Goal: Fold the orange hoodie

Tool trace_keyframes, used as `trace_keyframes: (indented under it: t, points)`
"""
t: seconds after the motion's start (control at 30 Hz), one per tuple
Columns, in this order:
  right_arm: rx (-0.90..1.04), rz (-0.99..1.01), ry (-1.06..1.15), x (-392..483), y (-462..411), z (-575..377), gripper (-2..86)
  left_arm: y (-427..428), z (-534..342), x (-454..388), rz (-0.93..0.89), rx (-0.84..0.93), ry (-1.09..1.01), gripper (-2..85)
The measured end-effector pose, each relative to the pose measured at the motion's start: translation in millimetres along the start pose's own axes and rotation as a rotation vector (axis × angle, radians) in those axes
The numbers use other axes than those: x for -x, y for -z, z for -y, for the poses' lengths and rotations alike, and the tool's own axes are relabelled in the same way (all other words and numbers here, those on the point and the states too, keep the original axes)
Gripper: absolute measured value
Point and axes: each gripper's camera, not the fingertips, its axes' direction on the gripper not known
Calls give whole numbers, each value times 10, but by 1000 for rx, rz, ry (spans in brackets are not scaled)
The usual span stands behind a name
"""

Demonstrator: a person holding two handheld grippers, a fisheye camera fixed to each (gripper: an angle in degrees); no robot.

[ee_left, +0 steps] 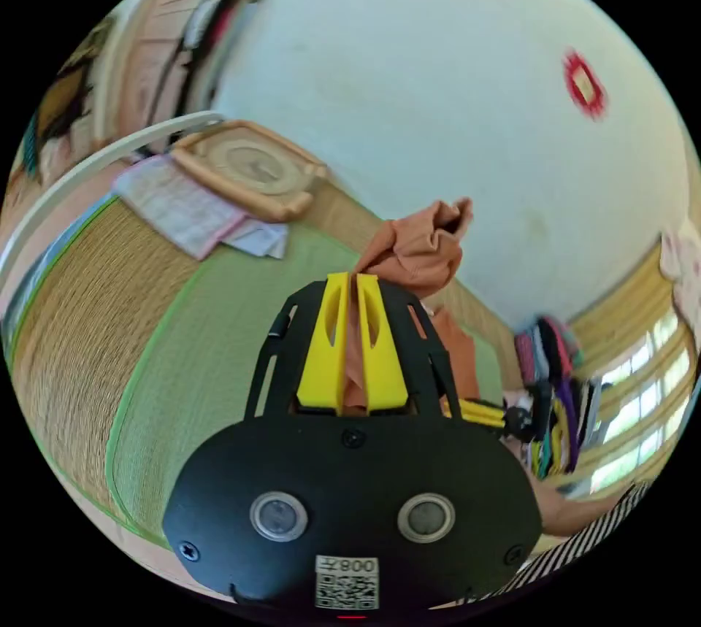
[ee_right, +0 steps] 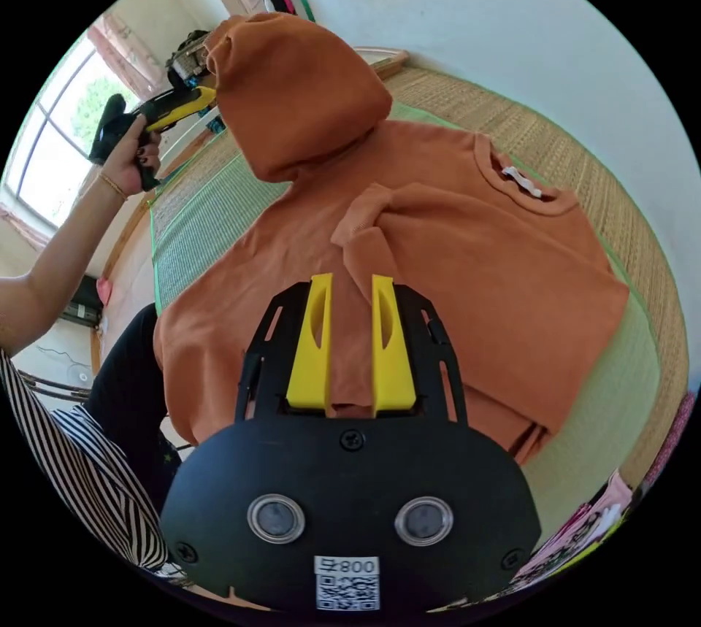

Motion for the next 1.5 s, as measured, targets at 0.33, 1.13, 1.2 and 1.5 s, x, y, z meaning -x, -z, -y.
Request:
trace_keyframes:
  t: [0.33, 1.13, 1.2, 1.5]
  points:
    - [135, -126, 31, 339, -519, 465, 53, 326, -1563, 1482, -32, 195, 299, 2]
    - [1, -94, -799, -906, 1510, -3461, 50, 527, -2813, 1313, -110, 568, 69, 46]
    - [38, -62, -820, -743, 1361, -3770, 59, 706, -2965, 1361, -90, 596, 73, 58]
    - [36, 216, -912, -156, 1009, -4999, 83, 1026, -3361, 1379, -135, 673, 65, 83]
